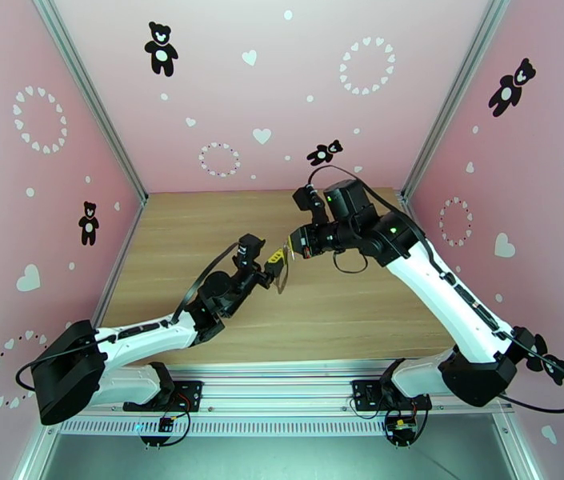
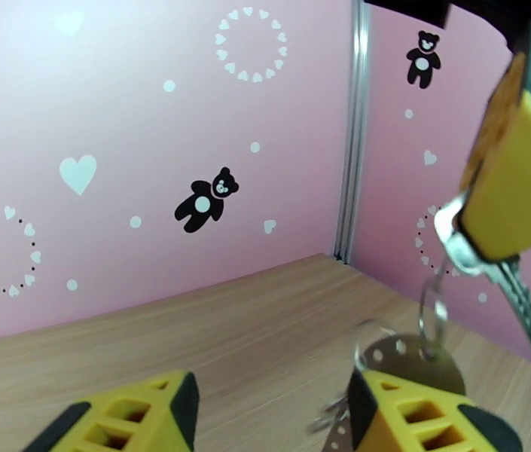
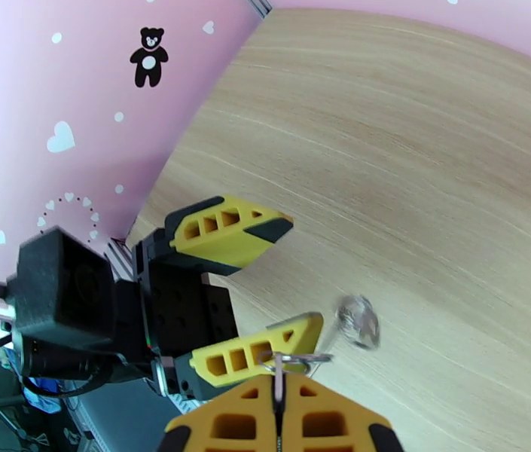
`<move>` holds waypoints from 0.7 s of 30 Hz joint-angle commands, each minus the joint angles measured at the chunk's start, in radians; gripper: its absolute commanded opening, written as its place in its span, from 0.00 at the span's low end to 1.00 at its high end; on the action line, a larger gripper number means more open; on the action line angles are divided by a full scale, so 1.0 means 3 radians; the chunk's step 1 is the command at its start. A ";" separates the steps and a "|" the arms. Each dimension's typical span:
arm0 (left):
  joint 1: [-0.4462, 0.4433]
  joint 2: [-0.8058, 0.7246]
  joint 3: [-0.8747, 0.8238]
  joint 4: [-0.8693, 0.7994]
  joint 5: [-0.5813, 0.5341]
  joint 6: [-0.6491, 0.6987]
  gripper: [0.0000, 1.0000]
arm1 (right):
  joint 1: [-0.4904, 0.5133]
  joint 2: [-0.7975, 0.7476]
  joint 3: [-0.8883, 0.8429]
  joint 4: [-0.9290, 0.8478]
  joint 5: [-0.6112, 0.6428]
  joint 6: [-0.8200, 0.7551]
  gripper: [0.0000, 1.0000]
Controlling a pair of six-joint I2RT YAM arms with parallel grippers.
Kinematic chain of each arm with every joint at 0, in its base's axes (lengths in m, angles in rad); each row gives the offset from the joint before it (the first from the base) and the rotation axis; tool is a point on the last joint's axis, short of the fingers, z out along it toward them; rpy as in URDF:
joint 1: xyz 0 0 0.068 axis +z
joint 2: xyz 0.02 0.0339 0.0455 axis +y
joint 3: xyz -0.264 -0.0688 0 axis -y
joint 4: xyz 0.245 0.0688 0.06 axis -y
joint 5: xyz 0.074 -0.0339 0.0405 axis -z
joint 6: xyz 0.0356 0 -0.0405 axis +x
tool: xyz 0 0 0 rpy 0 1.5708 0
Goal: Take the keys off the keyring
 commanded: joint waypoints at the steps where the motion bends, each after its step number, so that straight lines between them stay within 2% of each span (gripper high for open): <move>1: 0.0004 -0.0099 -0.0101 -0.0016 0.0572 0.0285 0.62 | -0.0018 0.0031 -0.0023 0.0198 -0.0131 0.0202 0.00; 5: 0.0007 -0.0133 -0.0085 -0.0096 0.0906 0.0420 0.65 | -0.0013 -0.0002 -0.0136 0.0292 -0.0174 0.0339 0.00; 9: 0.0004 -0.0127 -0.0002 -0.0096 0.0753 0.0297 0.64 | -0.0013 -0.0049 -0.0229 0.0335 -0.0170 0.0394 0.00; 15: 0.0009 -0.0070 0.0081 -0.0085 0.0782 0.0194 0.60 | -0.0013 -0.0104 -0.0305 0.0442 -0.0187 0.0474 0.00; 21: 0.0009 0.0012 0.0148 -0.0045 0.0577 0.0152 0.56 | -0.0011 -0.0115 -0.0321 0.0513 -0.0258 0.0530 0.00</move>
